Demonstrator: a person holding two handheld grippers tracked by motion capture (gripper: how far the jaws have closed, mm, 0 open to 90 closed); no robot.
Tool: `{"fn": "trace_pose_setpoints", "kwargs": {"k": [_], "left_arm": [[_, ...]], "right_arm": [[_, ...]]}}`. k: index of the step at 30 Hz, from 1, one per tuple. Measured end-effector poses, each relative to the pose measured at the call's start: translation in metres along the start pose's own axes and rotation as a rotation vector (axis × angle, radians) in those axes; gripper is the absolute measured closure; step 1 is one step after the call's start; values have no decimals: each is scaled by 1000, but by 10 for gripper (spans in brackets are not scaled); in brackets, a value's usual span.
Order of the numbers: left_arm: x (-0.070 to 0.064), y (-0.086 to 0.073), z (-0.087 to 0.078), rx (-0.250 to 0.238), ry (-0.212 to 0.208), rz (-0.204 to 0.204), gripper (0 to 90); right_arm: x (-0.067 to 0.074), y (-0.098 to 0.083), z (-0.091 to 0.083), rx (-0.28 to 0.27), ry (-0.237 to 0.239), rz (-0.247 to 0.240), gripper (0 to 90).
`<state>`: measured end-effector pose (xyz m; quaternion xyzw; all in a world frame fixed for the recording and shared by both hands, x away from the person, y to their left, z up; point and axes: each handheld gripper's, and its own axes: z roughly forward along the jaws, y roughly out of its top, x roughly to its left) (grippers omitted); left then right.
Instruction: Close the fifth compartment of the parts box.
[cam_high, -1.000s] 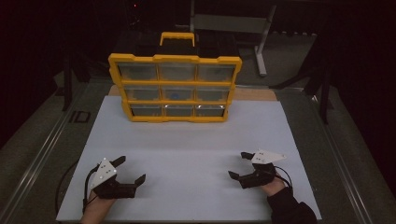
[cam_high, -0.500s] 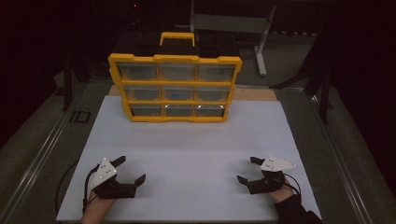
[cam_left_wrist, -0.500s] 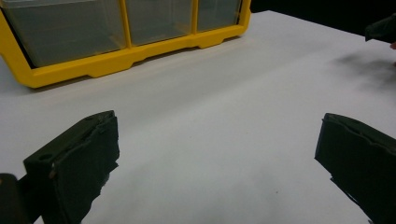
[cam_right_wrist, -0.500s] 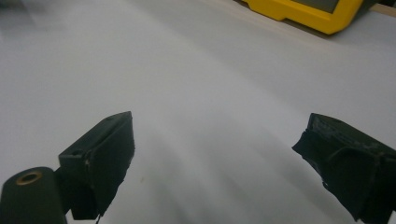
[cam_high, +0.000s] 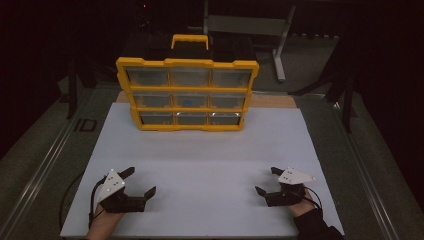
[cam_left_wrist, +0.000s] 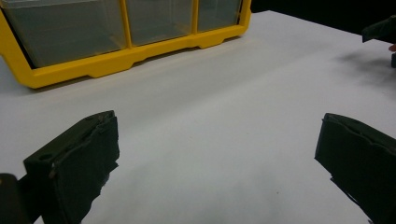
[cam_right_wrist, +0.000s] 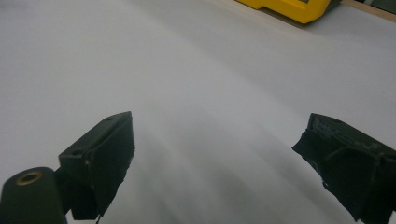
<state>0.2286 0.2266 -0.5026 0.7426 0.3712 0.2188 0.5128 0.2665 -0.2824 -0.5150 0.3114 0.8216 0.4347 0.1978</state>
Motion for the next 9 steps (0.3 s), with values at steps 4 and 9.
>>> {"fn": "trace_pose_setpoints", "kwargs": {"k": [4,9], "left_arm": [[0,0,0,1,1,1,0],[0,0,0,-2,0,0,0]], "right_arm": [[0,0,0,3,-14,9,95],[0,-1,0,6,-23,3,95]]}}
